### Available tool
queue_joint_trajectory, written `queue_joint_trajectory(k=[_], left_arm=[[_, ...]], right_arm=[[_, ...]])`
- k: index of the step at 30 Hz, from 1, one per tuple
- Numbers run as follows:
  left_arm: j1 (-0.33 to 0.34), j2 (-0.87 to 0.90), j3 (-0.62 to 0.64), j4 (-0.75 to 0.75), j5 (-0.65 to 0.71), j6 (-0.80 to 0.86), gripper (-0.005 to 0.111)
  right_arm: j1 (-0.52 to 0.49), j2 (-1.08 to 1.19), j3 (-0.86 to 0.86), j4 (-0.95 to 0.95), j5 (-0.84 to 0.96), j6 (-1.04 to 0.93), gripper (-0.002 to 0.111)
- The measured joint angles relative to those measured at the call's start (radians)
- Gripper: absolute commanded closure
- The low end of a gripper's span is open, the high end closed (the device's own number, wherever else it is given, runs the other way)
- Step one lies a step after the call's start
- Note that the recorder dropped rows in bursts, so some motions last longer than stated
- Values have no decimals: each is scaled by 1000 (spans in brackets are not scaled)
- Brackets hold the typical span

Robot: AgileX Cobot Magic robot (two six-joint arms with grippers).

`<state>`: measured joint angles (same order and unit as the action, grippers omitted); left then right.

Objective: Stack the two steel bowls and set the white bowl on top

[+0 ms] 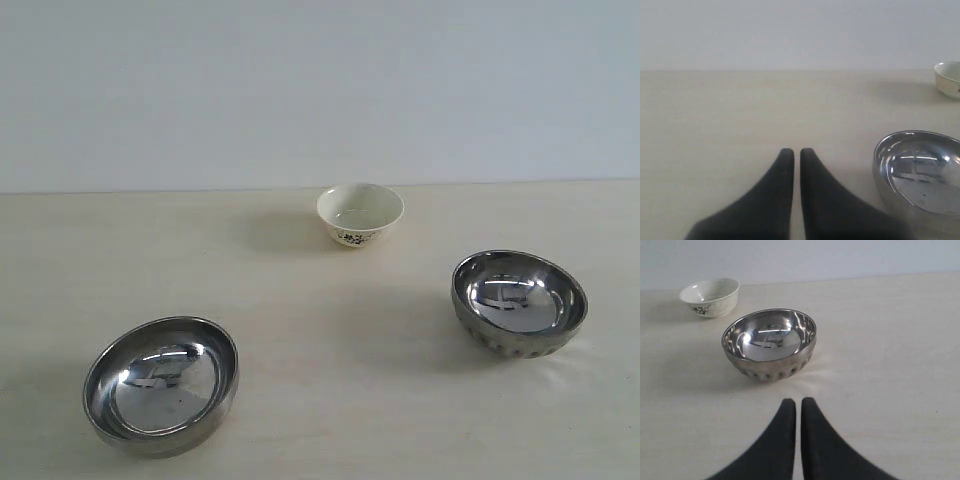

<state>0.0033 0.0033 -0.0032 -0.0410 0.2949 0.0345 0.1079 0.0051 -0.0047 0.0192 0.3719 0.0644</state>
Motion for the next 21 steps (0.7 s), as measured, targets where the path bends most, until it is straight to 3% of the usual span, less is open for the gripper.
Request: queue_joint_trajectory(k=[15,18,21], left_arm=[[0,0,0,-16,4,-12,103],[0,0,0,-190,27,-192,103],[0,0,0,-481,53,-289,103]], right_arm=[[0,0,0,0,0,0,108],[0,0,0,0,0,0,108],[0,0,0,0,0,0,108]])
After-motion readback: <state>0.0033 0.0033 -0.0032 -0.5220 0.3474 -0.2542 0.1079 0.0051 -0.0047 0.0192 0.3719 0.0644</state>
